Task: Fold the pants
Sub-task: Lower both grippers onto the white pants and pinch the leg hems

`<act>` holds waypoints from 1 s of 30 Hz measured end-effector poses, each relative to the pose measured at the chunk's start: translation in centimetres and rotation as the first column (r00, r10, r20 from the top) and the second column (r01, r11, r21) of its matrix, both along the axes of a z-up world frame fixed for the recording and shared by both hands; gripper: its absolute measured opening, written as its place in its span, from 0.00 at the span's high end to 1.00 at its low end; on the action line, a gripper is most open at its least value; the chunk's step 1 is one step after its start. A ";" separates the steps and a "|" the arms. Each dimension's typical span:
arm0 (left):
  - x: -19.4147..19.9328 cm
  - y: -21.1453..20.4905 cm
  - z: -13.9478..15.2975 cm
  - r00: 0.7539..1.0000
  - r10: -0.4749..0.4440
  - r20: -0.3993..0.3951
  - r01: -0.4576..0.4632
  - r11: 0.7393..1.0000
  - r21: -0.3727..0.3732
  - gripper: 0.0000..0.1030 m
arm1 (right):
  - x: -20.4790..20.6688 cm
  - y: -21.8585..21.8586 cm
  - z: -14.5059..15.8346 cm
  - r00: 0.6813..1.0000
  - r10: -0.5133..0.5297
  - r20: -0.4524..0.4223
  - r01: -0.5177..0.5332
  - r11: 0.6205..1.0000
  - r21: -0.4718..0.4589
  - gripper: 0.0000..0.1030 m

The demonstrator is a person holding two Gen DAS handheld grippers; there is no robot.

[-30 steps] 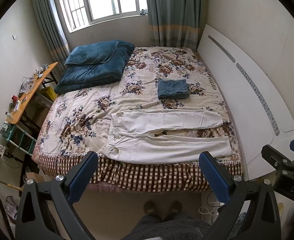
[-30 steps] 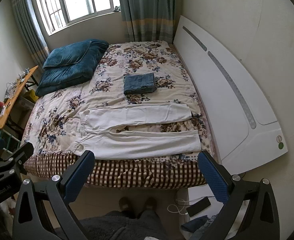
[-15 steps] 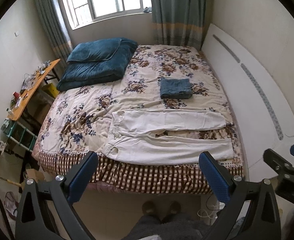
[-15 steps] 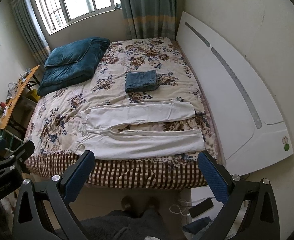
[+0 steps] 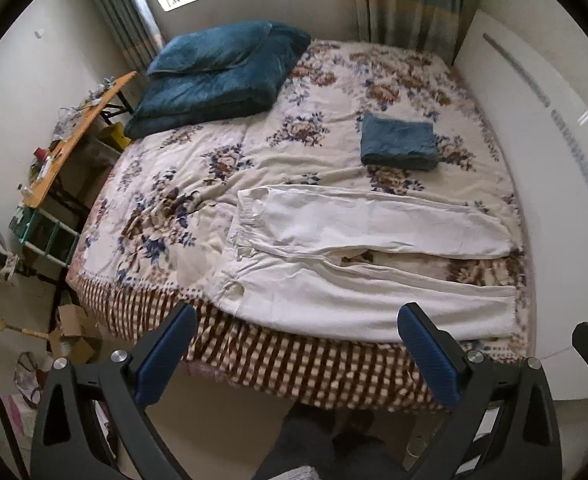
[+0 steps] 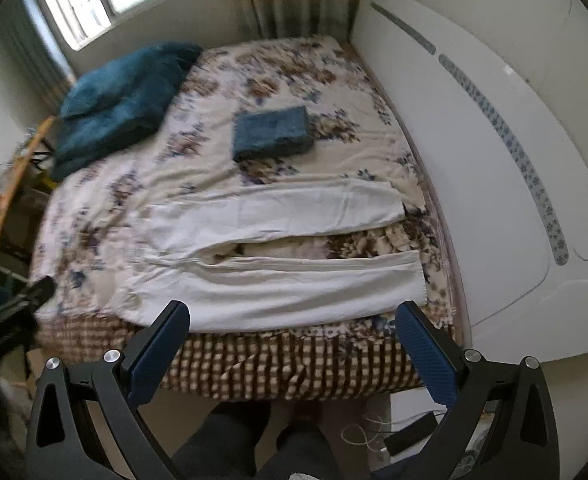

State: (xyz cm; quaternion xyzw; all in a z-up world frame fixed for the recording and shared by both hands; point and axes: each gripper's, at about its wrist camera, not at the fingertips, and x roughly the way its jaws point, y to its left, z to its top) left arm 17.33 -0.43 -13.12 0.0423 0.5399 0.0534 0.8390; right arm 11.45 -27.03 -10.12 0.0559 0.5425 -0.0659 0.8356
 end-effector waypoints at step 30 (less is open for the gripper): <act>40.3 -1.3 -40.6 0.787 -0.410 -0.461 0.491 0.869 0.063 0.11 | 47.7 5.1 -45.5 0.834 0.310 -0.456 -0.403 0.907 -0.120 0.00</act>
